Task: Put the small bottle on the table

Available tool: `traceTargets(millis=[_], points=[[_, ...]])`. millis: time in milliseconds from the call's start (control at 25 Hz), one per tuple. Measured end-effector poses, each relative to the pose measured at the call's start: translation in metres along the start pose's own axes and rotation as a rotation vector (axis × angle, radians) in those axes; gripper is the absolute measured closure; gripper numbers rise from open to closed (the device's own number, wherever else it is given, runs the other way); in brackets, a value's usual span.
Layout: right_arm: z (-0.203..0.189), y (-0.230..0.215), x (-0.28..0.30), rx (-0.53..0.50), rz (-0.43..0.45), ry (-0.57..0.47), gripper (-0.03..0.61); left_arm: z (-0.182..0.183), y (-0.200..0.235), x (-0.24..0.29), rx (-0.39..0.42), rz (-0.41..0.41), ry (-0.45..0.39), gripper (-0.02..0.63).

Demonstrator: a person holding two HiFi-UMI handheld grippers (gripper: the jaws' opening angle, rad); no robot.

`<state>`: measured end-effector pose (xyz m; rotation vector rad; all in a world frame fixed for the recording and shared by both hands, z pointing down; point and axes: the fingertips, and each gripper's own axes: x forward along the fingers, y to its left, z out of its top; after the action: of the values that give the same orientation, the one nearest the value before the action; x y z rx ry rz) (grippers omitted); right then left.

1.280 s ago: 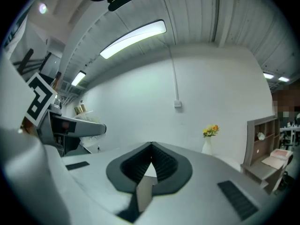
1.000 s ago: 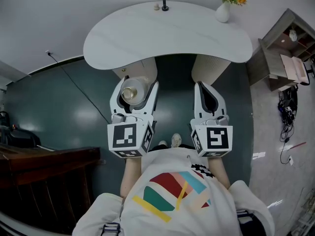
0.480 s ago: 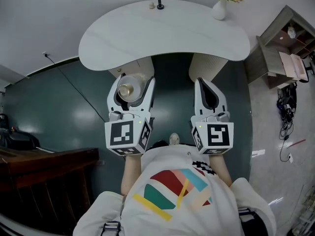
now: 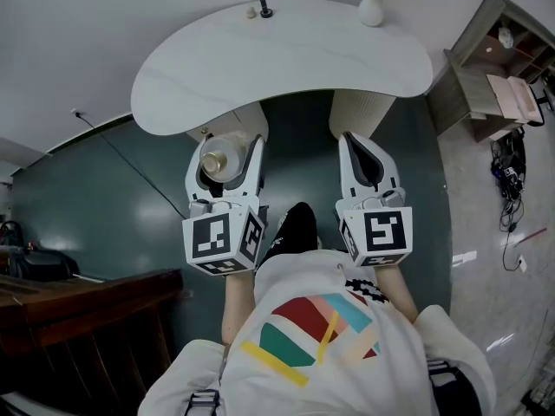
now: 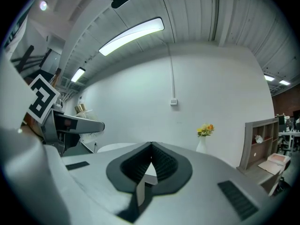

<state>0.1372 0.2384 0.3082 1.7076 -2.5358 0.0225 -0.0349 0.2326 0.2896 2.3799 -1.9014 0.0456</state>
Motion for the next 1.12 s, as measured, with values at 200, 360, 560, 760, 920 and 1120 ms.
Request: traceTargets(millis=[200, 360, 560, 760, 920, 1120], points=[[0.003, -0.011, 0.000, -0.005, -0.015, -0.014, 0.568, 0.007, -0.001, 0.008, 0.011, 0.006, -0.024, 0.270], [0.005, -0.022, 0.002, -0.005, -0.032, -0.022, 0.568, 0.007, -0.003, 0.013, 0.015, 0.003, -0.030, 0.270], [0.012, -0.031, 0.006, -0.010, -0.044, -0.047, 0.568, 0.009, -0.005, 0.022, 0.023, -0.008, -0.044, 0.270], [0.017, -0.030, 0.015, -0.038, -0.022, -0.062, 0.568, 0.015, -0.007, 0.032, 0.038, -0.017, -0.062, 0.270], [0.023, -0.031, 0.022, -0.052, -0.007, -0.086, 0.568, 0.020, -0.011, 0.042, 0.050, -0.029, -0.073, 0.270], [0.025, -0.029, 0.034, -0.045, 0.004, -0.095, 0.568, 0.027, -0.009, 0.055, 0.071, -0.046, -0.080, 0.270]])
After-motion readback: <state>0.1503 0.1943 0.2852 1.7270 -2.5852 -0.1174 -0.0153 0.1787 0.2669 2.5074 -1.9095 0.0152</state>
